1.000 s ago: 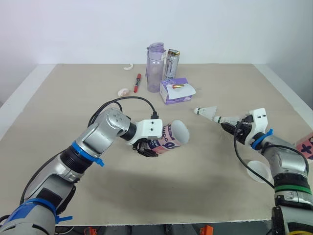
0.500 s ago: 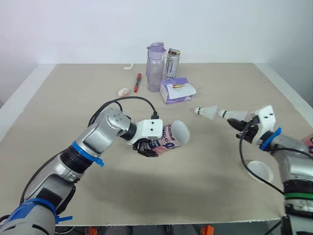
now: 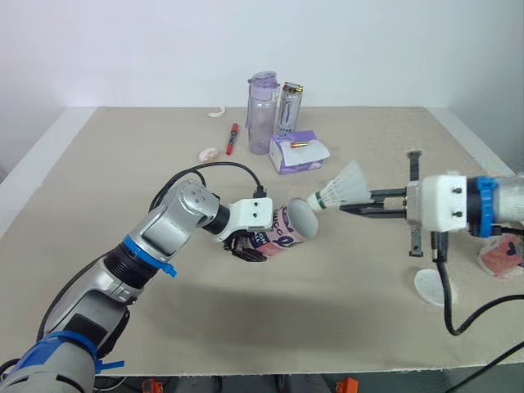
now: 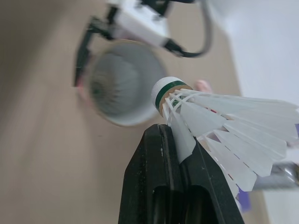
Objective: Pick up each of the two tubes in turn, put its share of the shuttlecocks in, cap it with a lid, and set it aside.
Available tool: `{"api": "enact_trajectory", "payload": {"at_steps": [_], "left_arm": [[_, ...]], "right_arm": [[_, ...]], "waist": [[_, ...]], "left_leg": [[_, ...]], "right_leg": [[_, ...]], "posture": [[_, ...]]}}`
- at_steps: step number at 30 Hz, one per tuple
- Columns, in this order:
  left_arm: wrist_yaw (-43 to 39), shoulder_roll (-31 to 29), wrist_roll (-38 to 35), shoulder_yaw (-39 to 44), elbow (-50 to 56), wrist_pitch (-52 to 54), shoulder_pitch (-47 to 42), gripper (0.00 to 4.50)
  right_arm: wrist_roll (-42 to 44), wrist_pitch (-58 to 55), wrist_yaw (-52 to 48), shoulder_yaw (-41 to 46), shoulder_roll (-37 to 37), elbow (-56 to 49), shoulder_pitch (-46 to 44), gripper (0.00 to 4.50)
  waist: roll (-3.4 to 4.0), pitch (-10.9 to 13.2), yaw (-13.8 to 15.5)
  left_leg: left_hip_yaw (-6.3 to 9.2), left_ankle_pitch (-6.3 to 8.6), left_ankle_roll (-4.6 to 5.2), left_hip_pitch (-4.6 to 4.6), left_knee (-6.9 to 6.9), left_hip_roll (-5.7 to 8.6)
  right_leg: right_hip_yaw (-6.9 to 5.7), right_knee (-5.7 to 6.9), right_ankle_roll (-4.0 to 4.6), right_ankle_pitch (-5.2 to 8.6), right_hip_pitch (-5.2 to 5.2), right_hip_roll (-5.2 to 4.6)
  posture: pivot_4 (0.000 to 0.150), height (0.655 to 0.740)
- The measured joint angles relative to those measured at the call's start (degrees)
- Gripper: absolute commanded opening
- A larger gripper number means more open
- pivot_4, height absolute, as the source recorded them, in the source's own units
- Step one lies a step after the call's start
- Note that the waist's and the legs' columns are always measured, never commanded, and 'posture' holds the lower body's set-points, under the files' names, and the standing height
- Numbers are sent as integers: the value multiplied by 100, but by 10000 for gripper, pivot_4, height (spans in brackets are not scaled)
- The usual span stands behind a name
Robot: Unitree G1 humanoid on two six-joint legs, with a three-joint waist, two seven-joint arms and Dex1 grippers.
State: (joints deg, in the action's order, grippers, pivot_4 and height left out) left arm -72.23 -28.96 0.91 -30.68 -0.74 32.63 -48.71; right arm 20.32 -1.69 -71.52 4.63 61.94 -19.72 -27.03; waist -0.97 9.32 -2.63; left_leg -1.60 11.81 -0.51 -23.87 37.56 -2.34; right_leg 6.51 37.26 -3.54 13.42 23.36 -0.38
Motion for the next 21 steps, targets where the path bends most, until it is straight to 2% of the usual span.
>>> {"api": "enact_trajectory", "payload": {"at_steps": [10,11,14,15,16,17,20,21], "left_arm": [[-48,44,-16,19,-24,147,-48,32987],[-46,46,-17,20,-23,147,-48,32987],[-46,45,-20,20,-23,150,-48,32987],[-46,44,-20,20,-23,151,-48,32987],[-44,43,-19,20,-23,150,-48,32987],[-44,43,-19,19,-24,150,-48,32987],[-40,44,-19,19,-31,142,-48,32987],[-40,44,-19,19,-32,141,-49,32987]], "right_arm": [[-713,916,-461,-911,-236,368,-767,868],[-721,949,-483,-932,-247,373,-779,6934],[-713,951,-574,-945,-252,373,-786,13334],[-687,891,-590,-945,-251,352,-785,19292],[-617,783,-597,-942,-247,298,-785,22158],[-585,748,-598,-937,-245,279,-785,26902],[-320,402,-570,-781,-218,100,-760,37791],[-271,343,-566,-730,-203,73,-740,39200]], "waist": [[1,0,4],[0,1,8],[0,1,8],[0,1,8],[0,1,8],[0,1,8],[0,1,9],[0,1,9]], "left_leg": [[1,0,0,-11,1,1],[3,0,0,-12,1,1],[2,0,0,-13,1,1],[2,0,0,-13,1,0],[3,0,0,-13,1,0],[3,0,0,-12,1,-1],[3,0,0,-13,1,-1],[3,0,0,-13,1,-1]], "right_leg": [[-2,0,1,3,6,-1],[-3,0,1,4,6,-1],[-3,0,1,4,6,-1],[-3,0,1,4,6,-1],[-3,0,1,4,6,-1],[-3,0,2,4,6,-1],[-3,0,2,4,5,-1],[-3,0,2,4,5,-1]], "posture": [[1500,7400],[1500,7400],[1500,7400],[1500,7400],[1500,7400],[1500,7400],[1500,7400],[1500,7400]]}}
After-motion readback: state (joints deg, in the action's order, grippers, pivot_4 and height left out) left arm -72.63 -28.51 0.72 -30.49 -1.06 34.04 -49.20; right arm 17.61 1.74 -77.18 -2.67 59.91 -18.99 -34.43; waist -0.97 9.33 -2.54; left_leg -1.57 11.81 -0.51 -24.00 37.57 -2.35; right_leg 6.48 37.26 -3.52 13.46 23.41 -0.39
